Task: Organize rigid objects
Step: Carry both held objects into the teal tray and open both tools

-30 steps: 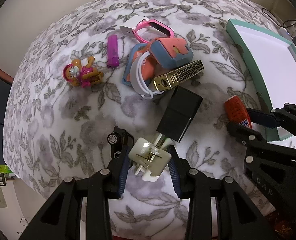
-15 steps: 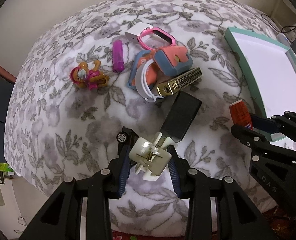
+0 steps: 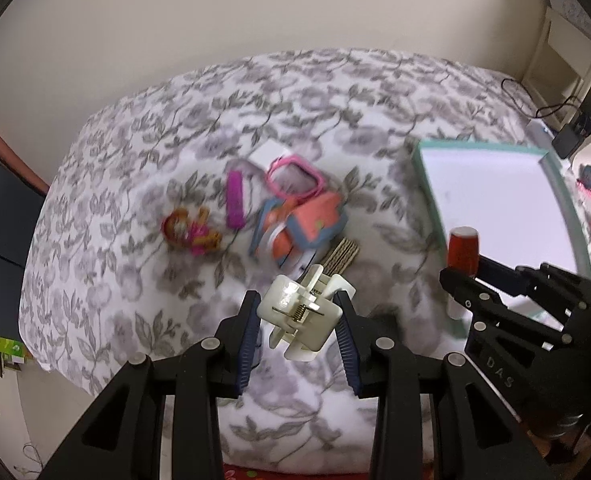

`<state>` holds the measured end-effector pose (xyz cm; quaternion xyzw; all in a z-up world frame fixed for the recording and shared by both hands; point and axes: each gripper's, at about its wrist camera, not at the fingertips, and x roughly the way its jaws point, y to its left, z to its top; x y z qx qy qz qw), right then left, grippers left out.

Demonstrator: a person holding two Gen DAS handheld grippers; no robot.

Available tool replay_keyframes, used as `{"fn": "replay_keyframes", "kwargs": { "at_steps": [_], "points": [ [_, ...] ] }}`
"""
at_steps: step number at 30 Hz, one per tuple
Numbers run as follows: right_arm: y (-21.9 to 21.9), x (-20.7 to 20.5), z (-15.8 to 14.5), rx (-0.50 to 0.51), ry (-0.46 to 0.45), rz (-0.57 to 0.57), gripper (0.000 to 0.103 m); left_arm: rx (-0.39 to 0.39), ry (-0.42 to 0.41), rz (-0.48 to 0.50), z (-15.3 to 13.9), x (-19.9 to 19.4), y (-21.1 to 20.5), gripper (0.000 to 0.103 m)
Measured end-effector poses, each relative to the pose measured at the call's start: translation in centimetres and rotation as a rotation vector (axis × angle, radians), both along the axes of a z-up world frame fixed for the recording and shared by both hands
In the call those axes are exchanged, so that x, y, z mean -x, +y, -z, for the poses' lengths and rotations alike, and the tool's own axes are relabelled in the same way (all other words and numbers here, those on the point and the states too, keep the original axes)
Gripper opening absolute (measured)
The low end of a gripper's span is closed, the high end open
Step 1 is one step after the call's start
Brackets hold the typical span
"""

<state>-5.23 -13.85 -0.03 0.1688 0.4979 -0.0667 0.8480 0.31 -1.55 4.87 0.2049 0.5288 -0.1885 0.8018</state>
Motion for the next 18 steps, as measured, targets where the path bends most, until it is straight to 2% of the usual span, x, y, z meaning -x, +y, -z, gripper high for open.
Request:
{"fn": "replay_keyframes", "kwargs": {
  "at_steps": [9,10,18],
  "points": [
    [-5.8,1.9,-0.7,-0.015,-0.029,0.187,0.029,0.05,0.009,0.033,0.0,0.0,-6.0,0.038],
    [-6.5,2.2,-0.6,-0.023,-0.028,0.205,0.026,0.05,0.014,0.042,0.2,0.1,-6.7,0.038],
    [-11.8,4.4,0.8,-0.089,0.003,0.352,0.023,0.066,0.051,0.085,1.6,1.0,-11.0,0.038]
  ]
}}
